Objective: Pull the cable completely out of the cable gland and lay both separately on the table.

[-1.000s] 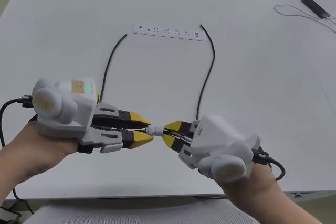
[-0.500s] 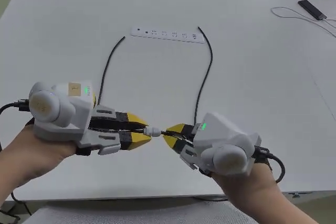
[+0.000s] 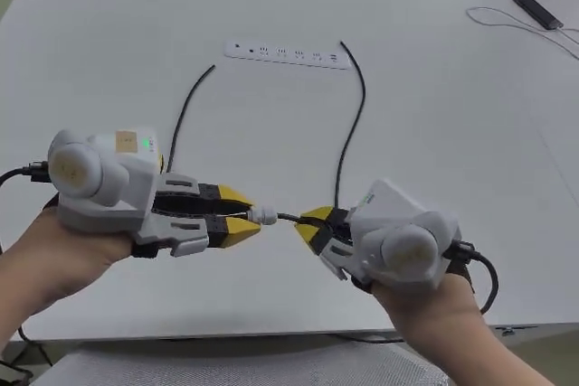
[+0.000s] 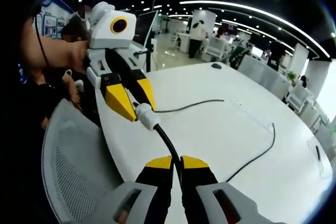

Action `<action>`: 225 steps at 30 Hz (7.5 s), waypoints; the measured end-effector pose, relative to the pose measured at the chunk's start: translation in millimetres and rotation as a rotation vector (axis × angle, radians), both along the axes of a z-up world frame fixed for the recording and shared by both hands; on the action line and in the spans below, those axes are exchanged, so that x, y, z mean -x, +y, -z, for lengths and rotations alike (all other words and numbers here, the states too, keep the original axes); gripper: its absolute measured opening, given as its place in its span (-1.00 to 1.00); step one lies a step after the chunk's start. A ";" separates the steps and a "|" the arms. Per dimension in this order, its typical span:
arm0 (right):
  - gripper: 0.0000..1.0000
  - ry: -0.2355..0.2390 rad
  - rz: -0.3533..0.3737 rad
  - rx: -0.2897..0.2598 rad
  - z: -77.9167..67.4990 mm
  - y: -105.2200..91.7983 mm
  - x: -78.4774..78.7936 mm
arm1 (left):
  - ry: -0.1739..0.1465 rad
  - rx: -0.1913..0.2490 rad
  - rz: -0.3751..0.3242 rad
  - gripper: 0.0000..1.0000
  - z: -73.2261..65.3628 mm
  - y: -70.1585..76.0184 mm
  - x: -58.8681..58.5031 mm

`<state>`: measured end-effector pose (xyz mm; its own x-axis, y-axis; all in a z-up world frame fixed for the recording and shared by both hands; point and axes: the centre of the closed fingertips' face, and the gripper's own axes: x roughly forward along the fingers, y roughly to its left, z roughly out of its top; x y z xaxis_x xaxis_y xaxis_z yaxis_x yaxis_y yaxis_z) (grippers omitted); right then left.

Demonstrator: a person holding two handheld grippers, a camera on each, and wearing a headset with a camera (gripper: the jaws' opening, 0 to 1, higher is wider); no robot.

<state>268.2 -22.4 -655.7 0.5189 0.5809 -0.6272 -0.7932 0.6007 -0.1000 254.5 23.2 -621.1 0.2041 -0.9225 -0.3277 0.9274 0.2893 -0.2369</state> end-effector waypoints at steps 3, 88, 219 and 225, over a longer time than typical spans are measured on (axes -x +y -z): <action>-1.00 0.017 0.027 -0.009 3.3 -4.4 -1.7 | 0.005 0.004 -0.003 -0.71 -0.3 0.0 -1.2; -1.00 -0.049 -0.166 0.168 -11.7 35.8 11.4 | 0.054 -0.009 -0.011 -0.71 7.0 4.5 5.2; -1.00 -0.037 -0.096 0.198 3.2 17.5 8.7 | 0.091 -0.027 -0.030 -0.71 14.3 -0.8 6.7; -1.00 -0.001 -0.037 0.190 9.5 5.7 4.0 | 0.085 -0.027 -0.027 -0.71 12.9 -2.7 5.5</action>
<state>264.2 -16.7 -665.2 0.5004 0.4709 -0.7265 -0.8140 0.5417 -0.2096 248.9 20.5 -634.0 0.1988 -0.9075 -0.3700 0.8961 0.3212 -0.3064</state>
